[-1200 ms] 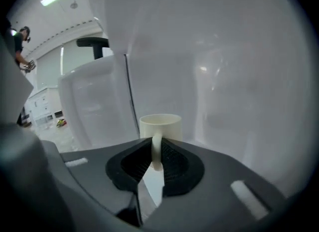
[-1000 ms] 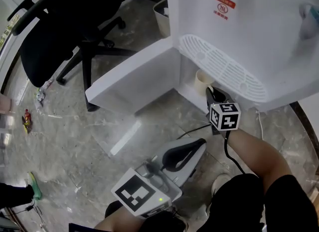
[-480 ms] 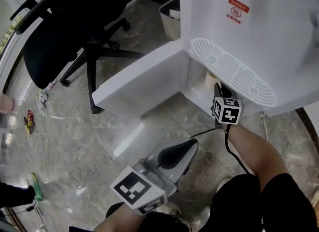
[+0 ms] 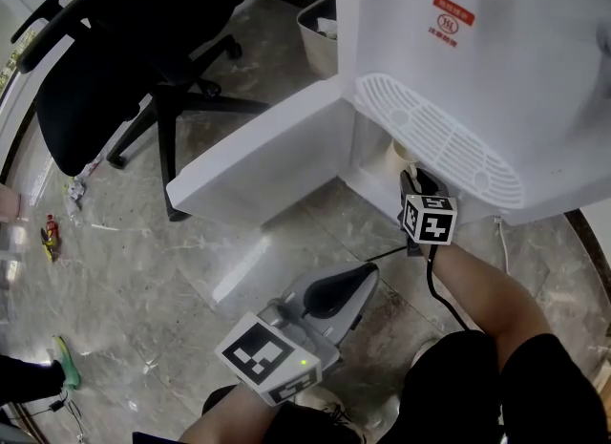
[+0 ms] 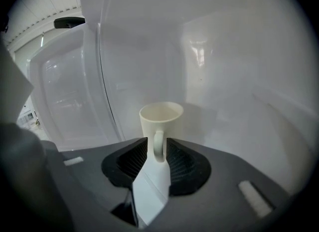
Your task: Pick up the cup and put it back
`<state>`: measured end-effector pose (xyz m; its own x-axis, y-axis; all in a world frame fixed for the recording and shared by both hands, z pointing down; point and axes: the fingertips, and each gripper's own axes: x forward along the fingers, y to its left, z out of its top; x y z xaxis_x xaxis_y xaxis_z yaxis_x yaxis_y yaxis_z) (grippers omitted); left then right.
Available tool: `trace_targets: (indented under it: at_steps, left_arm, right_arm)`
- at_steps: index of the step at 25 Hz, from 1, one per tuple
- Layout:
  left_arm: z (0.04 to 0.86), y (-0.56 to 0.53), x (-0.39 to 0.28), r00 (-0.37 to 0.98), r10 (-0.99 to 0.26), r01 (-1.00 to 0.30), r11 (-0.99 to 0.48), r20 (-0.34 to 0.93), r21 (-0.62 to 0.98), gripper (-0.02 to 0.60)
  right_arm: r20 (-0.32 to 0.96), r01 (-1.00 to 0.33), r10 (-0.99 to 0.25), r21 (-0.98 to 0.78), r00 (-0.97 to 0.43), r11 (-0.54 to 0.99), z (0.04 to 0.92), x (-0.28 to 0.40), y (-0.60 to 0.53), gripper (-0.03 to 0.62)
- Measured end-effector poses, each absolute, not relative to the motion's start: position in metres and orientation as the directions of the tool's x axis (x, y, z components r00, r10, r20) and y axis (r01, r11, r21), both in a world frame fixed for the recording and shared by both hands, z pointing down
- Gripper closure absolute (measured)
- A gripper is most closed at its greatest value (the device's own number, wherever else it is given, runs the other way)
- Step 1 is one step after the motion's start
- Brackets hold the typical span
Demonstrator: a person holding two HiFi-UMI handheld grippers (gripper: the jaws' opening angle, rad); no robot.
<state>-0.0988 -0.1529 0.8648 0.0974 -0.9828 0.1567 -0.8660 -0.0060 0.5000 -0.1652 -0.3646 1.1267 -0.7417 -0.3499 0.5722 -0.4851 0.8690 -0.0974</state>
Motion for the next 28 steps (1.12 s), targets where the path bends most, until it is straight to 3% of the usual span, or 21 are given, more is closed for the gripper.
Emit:
trace_targets:
  at_steps: [4,8,12,20,22,28]
  left_arm:
    - [0.868,-0.158,-0.099,0.099,-0.982,-0.867,-0.007,0.16,0.499,0.578]
    - [0.87,-0.163,-0.1,0.098,-0.982,-0.869,-0.006,0.16,0.494,0.578]
    - [0.867,-0.166,-0.098,0.068,-0.983,-0.868,0.025,0.168,0.497,0.578]
    - [0.825,-0.141,-0.049,-0.018,-0.978,-0.77,0.146,0.207,0.621,0.578]
    - [0.807,-0.127,-0.022,-0.028,-0.971,-0.705,0.188,0.238,0.684,0.578]
    - [0.697,-0.086,0.024,0.04,-0.951,-0.666,0.203,0.306,0.717,0.578]
  right_arm:
    - [0.572,-0.51,-0.361,-0.12,-0.736,0.852,1.121,-0.161,-0.365,0.456]
    - [0.544,-0.501,-0.356,-0.141,-0.76,0.854,1.099,-0.155,-0.356,0.492]
    - [0.508,-0.325,-0.233,-0.099,-0.829,0.941,1.061,-0.15,-0.319,0.586]
    - [0.563,-0.054,0.062,-0.188,-0.824,0.981,0.93,-0.104,-0.223,0.586]
    - [0.594,-0.03,0.112,-0.224,-0.796,0.974,0.885,-0.078,-0.201,0.586]
    - [0.641,-0.079,0.165,-0.335,-0.75,0.939,0.747,-0.016,-0.156,0.586]
